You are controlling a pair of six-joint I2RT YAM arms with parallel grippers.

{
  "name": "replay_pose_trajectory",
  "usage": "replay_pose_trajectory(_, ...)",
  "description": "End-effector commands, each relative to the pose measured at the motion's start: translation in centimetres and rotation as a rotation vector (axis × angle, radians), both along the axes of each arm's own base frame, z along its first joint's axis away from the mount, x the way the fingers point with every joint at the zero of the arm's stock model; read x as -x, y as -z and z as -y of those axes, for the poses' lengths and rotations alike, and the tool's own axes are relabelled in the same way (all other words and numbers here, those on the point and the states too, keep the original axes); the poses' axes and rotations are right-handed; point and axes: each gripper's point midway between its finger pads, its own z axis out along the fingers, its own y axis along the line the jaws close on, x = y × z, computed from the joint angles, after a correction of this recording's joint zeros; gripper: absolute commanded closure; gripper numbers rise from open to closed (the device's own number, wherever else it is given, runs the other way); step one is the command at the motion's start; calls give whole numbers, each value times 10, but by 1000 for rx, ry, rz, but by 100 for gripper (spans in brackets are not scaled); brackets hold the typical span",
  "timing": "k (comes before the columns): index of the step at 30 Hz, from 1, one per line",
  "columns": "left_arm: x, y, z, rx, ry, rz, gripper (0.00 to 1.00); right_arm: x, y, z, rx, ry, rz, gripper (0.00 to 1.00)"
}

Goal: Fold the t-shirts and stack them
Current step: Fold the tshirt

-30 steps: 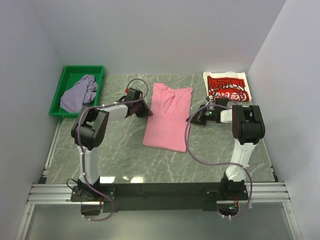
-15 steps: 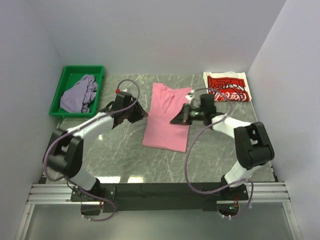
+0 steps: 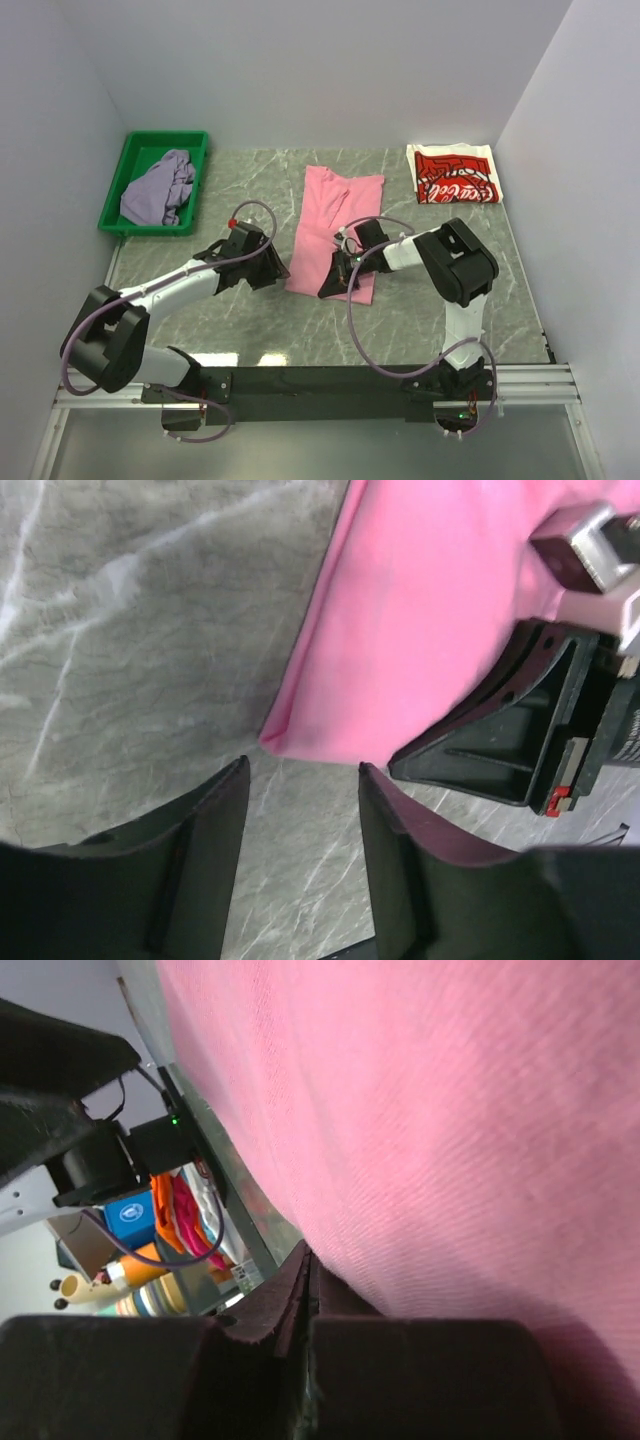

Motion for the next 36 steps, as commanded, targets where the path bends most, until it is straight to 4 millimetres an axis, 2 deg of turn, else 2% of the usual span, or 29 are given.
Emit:
replay_pose_trajectory(1, -4, -11, 3, -10, -4, 36, 46, -8, 10, 10, 90, 27, 11, 100)
replay_pose_trajectory(2, -2, -8, 3, -31, 3, 24, 45, -6, 5, 11, 77, 28, 33, 100)
replay_pose_trajectory(3, 0, -7, 5, -44, 13, 22, 41, -11, -16, 11, 55, 32, 99, 100)
replay_pose_trajectory(5, 3, -1, 5, -78, 28, 4, 36, -21, -30, 18, 102, 28, 223, 99)
replay_pose_trajectory(6, 3, 2, 5, -99, 29, 3, 32, -25, -50, 21, 107, 38, 291, 97)
replay_pose_trajectory(7, 1, 5, 4, -121, 24, 5, 30, -27, -54, 29, 151, 56, 311, 94)
replay_pose_trajectory(8, -2, 10, 2, -150, 18, 0, 29, -28, -59, 33, 165, 62, 346, 84)
replay_pose_trajectory(9, -2, 12, 3, -163, 21, -2, 29, -27, -73, 39, 175, 81, 375, 77)
replay_pose_trajectory(10, -5, 12, 4, -171, 21, 1, 29, -27, -76, 45, 204, 105, 387, 70)
replay_pose_trajectory(11, -8, 13, 7, -178, 25, 0, 29, -32, -74, 55, 262, 142, 411, 58)
replay_pose_trajectory(12, -8, 13, 10, -182, 36, 1, 29, -33, -82, 61, 287, 171, 444, 54)
replay_pose_trajectory(13, -9, 14, 12, -189, 39, 1, 29, -28, -77, 70, 332, 184, 426, 51)
replay_pose_trajectory(14, -12, 15, 16, -202, 45, 5, 30, -32, -74, 81, 394, 225, 440, 46)
replay_pose_trajectory(16, -12, 19, 16, -229, 52, -10, 35, -25, -73, 95, 455, 264, 435, 44)
replay_pose_trajectory(17, -13, 22, 17, -242, 57, -17, 40, -25, -72, 101, 481, 290, 436, 43)
replay_pose_trajectory(20, -12, 30, 19, -280, 76, -28, 46, -21, -74, 120, 547, 374, 459, 43)
replay_pose_trajectory(25, -3, 41, 19, -366, 96, -61, 48, -18, -68, 151, 679, 476, 459, 43)
replay_pose_trajectory(31, 8, 54, 17, -457, 134, -119, 50, -6, -59, 159, 724, 518, 390, 38)
replay_pose_trajectory(34, 20, 58, 16, -479, 154, -149, 56, 1, -52, 158, 740, 505, 358, 38)
replay_pose_trajectory(36, 28, 59, 20, -466, 173, -172, 64, 4, -47, 157, 756, 492, 334, 38)
